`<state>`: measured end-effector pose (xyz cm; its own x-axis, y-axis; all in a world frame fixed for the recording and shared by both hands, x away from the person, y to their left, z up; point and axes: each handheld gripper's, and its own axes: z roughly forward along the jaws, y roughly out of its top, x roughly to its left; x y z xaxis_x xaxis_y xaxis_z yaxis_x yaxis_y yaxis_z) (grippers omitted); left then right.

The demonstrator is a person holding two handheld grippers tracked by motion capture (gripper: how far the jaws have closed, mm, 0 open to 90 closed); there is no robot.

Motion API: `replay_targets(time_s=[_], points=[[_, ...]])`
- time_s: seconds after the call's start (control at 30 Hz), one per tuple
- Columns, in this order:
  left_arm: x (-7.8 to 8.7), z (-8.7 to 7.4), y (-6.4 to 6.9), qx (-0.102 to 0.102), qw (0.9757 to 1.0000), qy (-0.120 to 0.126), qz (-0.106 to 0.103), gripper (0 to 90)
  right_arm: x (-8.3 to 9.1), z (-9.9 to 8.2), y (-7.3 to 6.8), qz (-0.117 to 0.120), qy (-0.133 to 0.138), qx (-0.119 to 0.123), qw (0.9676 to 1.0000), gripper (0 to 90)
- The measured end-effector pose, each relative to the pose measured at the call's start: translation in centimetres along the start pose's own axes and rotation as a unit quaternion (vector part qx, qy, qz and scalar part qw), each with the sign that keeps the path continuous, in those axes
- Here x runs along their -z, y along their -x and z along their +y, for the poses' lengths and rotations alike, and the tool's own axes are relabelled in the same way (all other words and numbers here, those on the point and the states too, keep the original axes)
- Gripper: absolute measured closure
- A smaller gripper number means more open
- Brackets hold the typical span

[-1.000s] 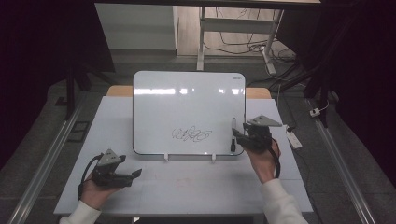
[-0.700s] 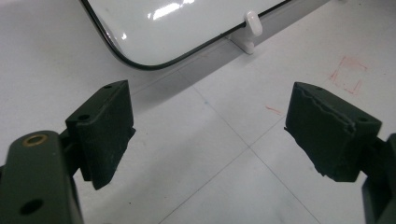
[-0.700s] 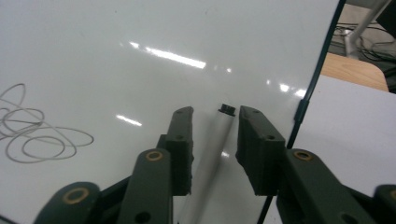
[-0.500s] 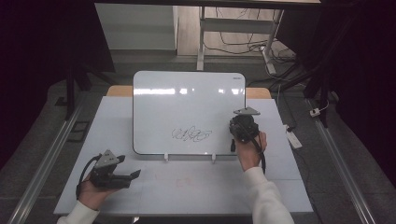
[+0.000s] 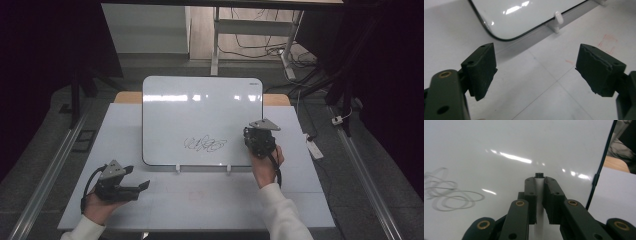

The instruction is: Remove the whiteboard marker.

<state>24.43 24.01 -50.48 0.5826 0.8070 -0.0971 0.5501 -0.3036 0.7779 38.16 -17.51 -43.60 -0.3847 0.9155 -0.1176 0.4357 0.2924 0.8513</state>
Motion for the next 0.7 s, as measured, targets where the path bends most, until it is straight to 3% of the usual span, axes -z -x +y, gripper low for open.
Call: replay_targets(time_s=[0.1,0.13,0.23,0.27,0.3,0.33,0.37,0.5,0.57,0.6,0.7], points=[[-0.3,0.9,0.6,-0.004,0.9999,0.005,-0.012,20.0,1.2,-0.1,-0.3,0.034,0.028,-0.004,0.9990,80.6],[-0.6,1.9,1.4,-0.010,0.9996,0.009,-0.025,20.7,1.6,-0.2,-0.5,0.046,0.034,-0.006,0.9983,80.7],[-0.9,3.0,2.3,-0.019,0.9990,0.014,-0.037,22.6,2.4,-0.6,-1.5,0.077,0.056,-0.002,0.9954,80.7],[-1.4,4.2,3.4,-0.033,0.9982,0.018,-0.047,23.1,2.7,-0.7,-1.9,0.087,0.062,-0.002,0.9943,80.6],[-1.4,4.2,3.4,-0.033,0.9982,0.018,-0.047,23.7,2.9,-0.8,-2.3,0.097,0.066,-0.002,0.9930,80.7],[-2.1,5.4,4.4,-0.044,0.9970,0.021,-0.061,24.2,3.1,-0.8,-2.7,0.109,0.070,-0.002,0.9915,80.6],[-2.1,5.4,4.4,-0.044,0.9970,0.021,-0.061,24.7,3.3,-0.9,-3.1,0.120,0.074,-0.001,0.9901,80.6],[-4.3,8.1,6.8,-0.065,0.9939,0.019,-0.087,25.9,4.1,-1.3,-4.5,0.162,0.084,0.001,0.9833,80.6],[-4.7,8.5,7.2,-0.065,0.9932,0.019,-0.094,26.3,4.3,-1.4,-4.8,0.169,0.086,0.002,0.9818,80.6],[-5.2,8.9,7.5,-0.064,0.9925,0.019,-0.102,27.2,4.7,-1.6,-5.3,0.189,0.092,-0.003,0.9778,80.6],[-6.4,9.8,8.3,-0.058,0.9906,0.020,-0.123,29.2,5.1,-1.6,-6.0,0.214,0.094,-0.002,0.9723,80.6]])
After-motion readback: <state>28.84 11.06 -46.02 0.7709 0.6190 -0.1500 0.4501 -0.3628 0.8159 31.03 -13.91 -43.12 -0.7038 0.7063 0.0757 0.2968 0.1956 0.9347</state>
